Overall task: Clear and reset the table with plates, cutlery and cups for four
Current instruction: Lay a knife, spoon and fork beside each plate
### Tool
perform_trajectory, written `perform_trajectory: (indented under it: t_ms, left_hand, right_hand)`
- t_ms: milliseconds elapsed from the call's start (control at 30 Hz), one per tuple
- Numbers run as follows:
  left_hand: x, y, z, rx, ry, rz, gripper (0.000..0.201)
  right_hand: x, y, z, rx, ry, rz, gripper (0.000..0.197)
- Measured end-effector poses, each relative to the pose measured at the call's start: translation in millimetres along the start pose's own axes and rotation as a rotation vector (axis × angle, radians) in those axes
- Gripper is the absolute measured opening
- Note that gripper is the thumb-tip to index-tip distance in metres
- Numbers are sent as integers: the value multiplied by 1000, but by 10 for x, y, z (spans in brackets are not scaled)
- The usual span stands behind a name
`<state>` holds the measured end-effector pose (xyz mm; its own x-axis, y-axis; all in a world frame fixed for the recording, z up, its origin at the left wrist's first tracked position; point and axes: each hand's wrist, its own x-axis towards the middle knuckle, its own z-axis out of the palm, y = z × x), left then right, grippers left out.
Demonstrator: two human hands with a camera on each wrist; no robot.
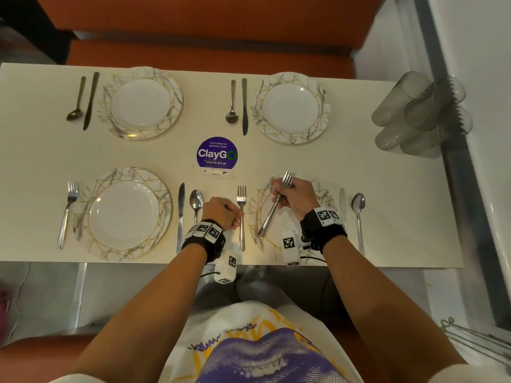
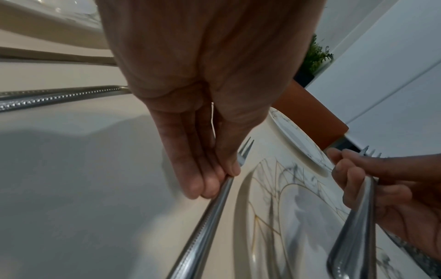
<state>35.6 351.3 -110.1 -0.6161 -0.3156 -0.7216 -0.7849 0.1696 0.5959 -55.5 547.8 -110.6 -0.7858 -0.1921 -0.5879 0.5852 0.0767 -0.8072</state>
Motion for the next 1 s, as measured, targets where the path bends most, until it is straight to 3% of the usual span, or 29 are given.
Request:
perform_trajectory:
  t_ms: [567, 700, 733, 800, 900, 1000]
  left_hand:
    - [4, 20, -133, -17, -11, -4, 11]
    - [-7, 170, -185, 221, 104, 243, 31]
    - [-30, 254, -176, 233, 83, 296, 32]
    - [-80, 446, -144, 160, -83, 336, 26]
    - [-156, 656, -133, 2, -375, 272, 24]
    - [-105, 708, -230, -45, -372, 300, 18]
  right_hand:
    - [14, -18, 49, -44, 10, 4, 14]
    - [26, -151, 108, -42, 2, -10, 12]
    - [30, -209, 139, -37, -3, -21, 12]
    - [40, -331, 206, -30, -14, -46, 10]
    - [67, -519, 288, -17, -32, -75, 9]
    - [101, -703, 322, 15, -37, -101, 14]
